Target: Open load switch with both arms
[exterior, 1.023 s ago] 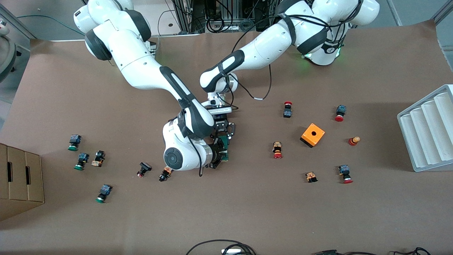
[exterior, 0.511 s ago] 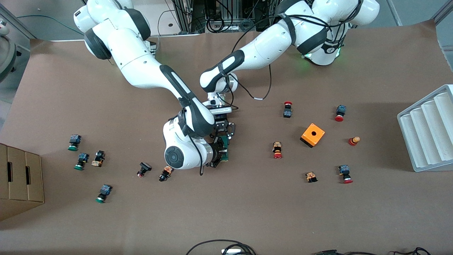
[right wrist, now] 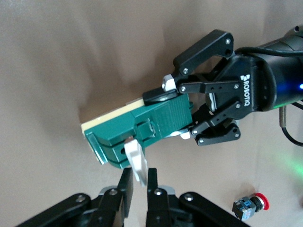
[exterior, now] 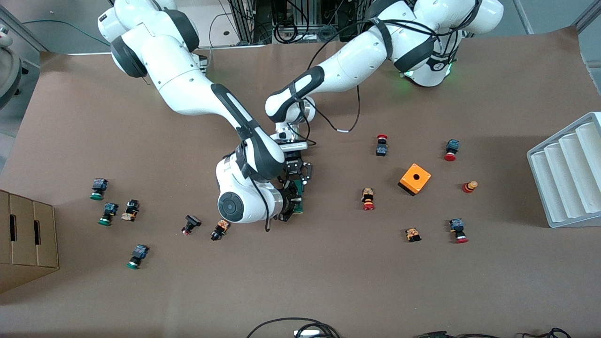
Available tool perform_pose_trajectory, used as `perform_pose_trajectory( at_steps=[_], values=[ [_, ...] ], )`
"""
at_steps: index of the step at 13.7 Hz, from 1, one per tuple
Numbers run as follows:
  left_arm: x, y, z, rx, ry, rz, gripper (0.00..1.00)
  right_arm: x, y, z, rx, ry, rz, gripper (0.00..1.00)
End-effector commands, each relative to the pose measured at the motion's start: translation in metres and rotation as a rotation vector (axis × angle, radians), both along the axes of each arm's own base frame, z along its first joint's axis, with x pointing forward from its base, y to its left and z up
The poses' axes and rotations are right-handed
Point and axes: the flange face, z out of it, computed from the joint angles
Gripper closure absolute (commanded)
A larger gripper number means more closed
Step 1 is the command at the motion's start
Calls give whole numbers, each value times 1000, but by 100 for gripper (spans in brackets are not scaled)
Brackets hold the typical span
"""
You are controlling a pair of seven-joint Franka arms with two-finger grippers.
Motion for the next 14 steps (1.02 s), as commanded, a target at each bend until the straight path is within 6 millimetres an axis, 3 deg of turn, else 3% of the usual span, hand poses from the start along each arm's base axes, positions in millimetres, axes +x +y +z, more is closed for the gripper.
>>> perform_pose_trajectory(
  at_steps=[1,14],
  values=[
    [-5,-6,-3,-18,2,-5,53,-13,1,12,-3,30,17,82],
    [-4,-5,-3,-18,2,-3,53,-24,-2,2,-30,41,49,82]
  ],
)
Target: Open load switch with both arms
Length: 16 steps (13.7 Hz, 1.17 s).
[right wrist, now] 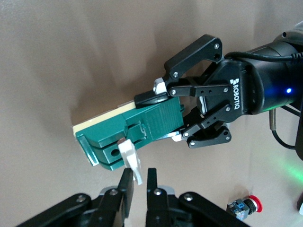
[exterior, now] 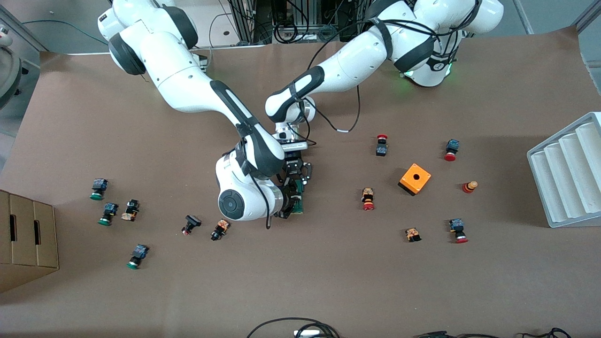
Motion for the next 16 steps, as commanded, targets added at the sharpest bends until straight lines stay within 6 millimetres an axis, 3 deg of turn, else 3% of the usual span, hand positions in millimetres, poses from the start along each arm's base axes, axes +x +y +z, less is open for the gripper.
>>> perform_pose_trajectory(
  at_steps=[1,16],
  values=[
    [-5,-6,-3,-19,3,-4,53,-26,5,3,-21,38,58,82],
    [-8,-3,-14,-7,13,-6,53,-39,7,-16,-66,25,92,82]
  ],
)
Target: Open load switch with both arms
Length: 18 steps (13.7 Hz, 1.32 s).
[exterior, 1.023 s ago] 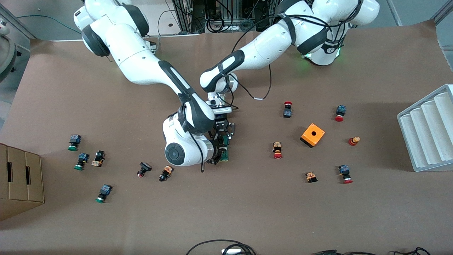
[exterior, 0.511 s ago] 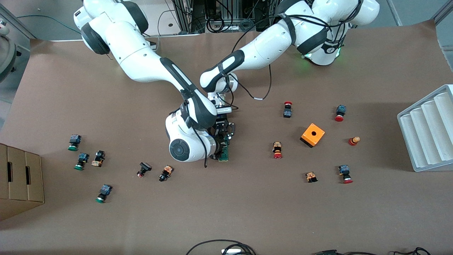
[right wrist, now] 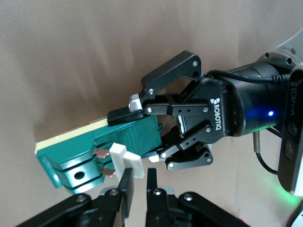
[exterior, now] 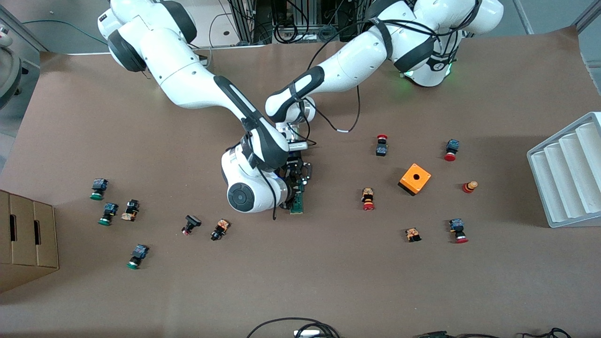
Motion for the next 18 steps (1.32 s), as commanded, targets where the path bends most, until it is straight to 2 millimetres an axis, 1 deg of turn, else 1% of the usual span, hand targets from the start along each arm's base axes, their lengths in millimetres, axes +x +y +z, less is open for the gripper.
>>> perform_pose_trajectory(
  at_steps=[1,12,13,16,18],
  values=[
    [-8,-3,-13,-8,13,-6,53,-11,-3,-7,-33,-3,21,82],
    [-9,-3,-14,-7,14,-7,53,-14,-2,-28,-62,-24,36,82],
    [-9,-3,-14,-7,14,-7,53,-15,-2,-33,-67,-24,39,82],
    [-9,-3,-14,-7,15,-6,53,-15,0,-34,-66,-29,39,82],
    [-9,-3,-14,-7,15,-6,53,-15,0,-32,-65,-30,39,94]
  ],
)
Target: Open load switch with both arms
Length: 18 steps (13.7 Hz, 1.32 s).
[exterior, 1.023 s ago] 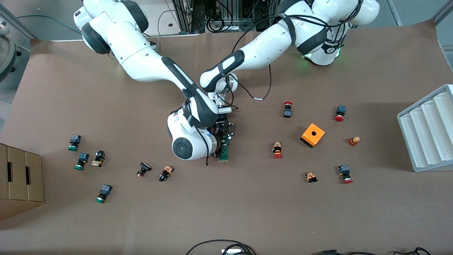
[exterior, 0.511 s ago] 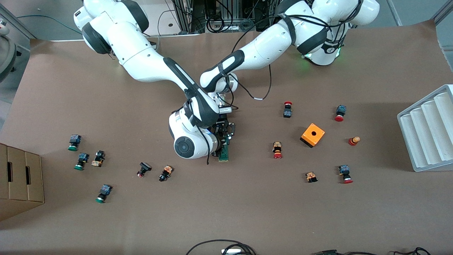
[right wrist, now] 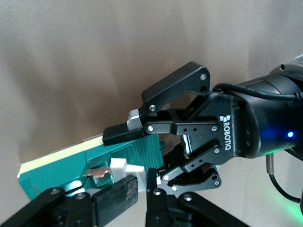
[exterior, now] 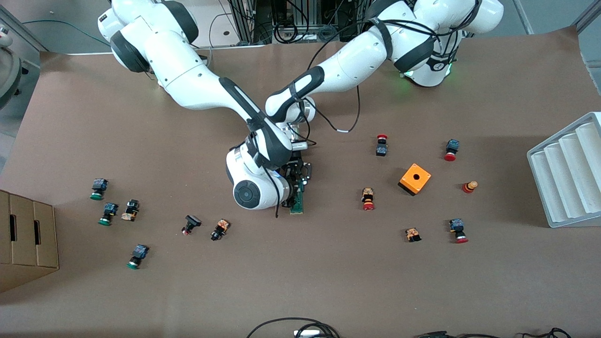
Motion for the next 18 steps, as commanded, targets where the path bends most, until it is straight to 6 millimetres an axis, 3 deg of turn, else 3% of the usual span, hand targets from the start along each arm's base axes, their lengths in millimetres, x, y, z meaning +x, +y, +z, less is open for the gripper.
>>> perform_pose_trajectory(
  at_steps=[1,10,13,18],
  values=[
    [-9,-3,-14,-7,16,-6,53,-1,-5,-7,-31,-19,15,94],
    [-9,-3,-14,-7,17,-4,53,5,-6,13,-16,-37,3,94],
    [-10,-3,-15,-6,17,-5,53,6,-6,19,-12,-43,0,87],
    [-10,-2,-15,-7,18,-3,53,6,-6,18,-14,-47,3,89]
  ],
)
